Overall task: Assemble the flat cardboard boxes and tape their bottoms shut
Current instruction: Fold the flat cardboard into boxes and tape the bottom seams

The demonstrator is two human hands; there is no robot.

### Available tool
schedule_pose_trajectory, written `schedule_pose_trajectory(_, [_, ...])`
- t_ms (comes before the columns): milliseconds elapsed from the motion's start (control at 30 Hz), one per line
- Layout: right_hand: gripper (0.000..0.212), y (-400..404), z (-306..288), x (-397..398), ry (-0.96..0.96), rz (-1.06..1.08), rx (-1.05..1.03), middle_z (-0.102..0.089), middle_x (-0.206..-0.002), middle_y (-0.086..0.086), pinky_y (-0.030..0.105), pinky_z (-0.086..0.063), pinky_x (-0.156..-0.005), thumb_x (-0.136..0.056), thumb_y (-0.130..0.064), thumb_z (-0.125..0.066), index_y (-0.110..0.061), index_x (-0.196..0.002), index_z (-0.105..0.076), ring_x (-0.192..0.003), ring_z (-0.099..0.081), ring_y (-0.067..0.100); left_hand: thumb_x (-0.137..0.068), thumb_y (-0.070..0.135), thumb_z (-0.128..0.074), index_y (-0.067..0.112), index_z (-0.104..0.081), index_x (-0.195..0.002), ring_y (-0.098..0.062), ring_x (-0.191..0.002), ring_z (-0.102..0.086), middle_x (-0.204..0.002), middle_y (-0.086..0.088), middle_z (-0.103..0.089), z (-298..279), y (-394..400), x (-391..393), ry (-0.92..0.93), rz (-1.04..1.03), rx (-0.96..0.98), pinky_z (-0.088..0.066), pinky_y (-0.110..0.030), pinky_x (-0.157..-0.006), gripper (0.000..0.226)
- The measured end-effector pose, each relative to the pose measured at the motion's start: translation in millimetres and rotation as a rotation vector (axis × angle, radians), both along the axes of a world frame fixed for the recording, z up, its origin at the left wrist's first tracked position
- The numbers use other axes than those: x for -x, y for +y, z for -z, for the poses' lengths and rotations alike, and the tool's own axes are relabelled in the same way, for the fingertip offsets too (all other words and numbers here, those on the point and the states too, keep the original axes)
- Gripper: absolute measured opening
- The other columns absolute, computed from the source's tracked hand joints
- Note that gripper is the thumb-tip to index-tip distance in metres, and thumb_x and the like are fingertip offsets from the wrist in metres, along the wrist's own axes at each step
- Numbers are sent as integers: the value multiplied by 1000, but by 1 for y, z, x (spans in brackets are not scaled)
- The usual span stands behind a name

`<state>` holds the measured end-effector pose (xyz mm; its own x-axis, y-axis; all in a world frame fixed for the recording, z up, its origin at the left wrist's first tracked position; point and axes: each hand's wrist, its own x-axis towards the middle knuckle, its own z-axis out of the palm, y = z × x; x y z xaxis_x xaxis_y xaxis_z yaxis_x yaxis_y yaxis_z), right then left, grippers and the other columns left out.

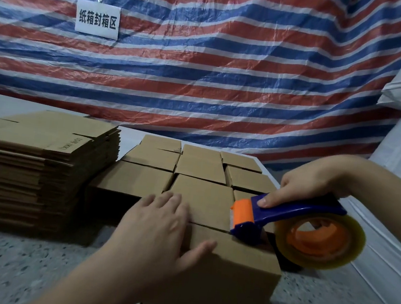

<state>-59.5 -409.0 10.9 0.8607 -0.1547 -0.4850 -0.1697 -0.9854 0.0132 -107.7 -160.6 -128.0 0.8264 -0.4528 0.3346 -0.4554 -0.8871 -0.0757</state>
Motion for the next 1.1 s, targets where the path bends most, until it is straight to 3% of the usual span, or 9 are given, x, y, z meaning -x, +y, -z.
schedule_pose_trajectory(100, [82, -1, 1, -4, 0, -5, 7, -78, -84, 2, 23, -57, -58, -58, -80, -65, -17, -110, -65, -70, -74, 14, -75, 88, -7, 24, 4, -157, -10, -150, 0, -165, 5, -1, -4, -19, -3, 114, 108, -33, 13, -29, -111, 104])
schedule_pose_trajectory(300, [83, -15, 7, -6, 33, 12, -70, -78, -81, 2, 25, -57, -63, -55, -83, -67, -18, -106, -67, -71, -74, 15, -84, 80, -14, 22, -4, -158, -12, -151, -3, -165, 2, -5, 5, -28, -5, 103, 138, -113, 0, -30, -122, 95])
schedule_pose_trajectory(533, [94, -48, -5, 11, 83, 29, -75, -77, -88, 3, 25, -55, -70, -47, -86, -67, -13, -107, -71, -74, -71, 15, -71, 82, -1, 25, -7, -158, -10, -151, -4, -165, 5, -7, 7, -25, -5, 67, 157, -63, 7, -24, -116, 105])
schedule_pose_trajectory(800, [82, -59, 12, 21, 81, 39, -30, -75, -76, -6, 25, -56, -75, -51, -83, -60, -19, -101, -68, -74, -71, 11, -85, 78, -13, 40, -1, -155, -11, -151, -3, -165, 4, -6, -2, -25, 1, 127, 186, -72, 1, -27, -119, 80])
schedule_pose_trajectory(933, [83, -62, 12, 20, 83, 33, -54, -76, -81, -3, 25, -56, -76, -52, -84, -61, -19, -103, -70, -76, -72, 12, -83, 83, -25, 27, -16, -156, -15, -150, -9, -165, 2, -8, -17, -44, 5, 110, 213, -93, 4, -28, -114, 92])
schedule_pose_trajectory(1033, [82, -62, 12, 18, 106, 28, -71, -76, -83, -3, 25, -55, -76, -52, -84, -62, -19, -102, -72, -76, -72, 12, -85, 81, -30, 21, -3, -157, -15, -151, -2, -165, 0, 0, -18, -76, 8, 149, 285, -64, 9, -31, -112, 98])
schedule_pose_trajectory(1100, [80, -63, 12, 17, 112, 26, -59, -76, -81, -4, 25, -55, -75, -54, -85, -61, -20, -100, -72, -75, -71, 11, -89, 75, -32, 20, 1, -157, -17, -151, 0, -165, -2, 0, -11, -89, 8, 208, 294, -95, 5, -35, -118, 94])
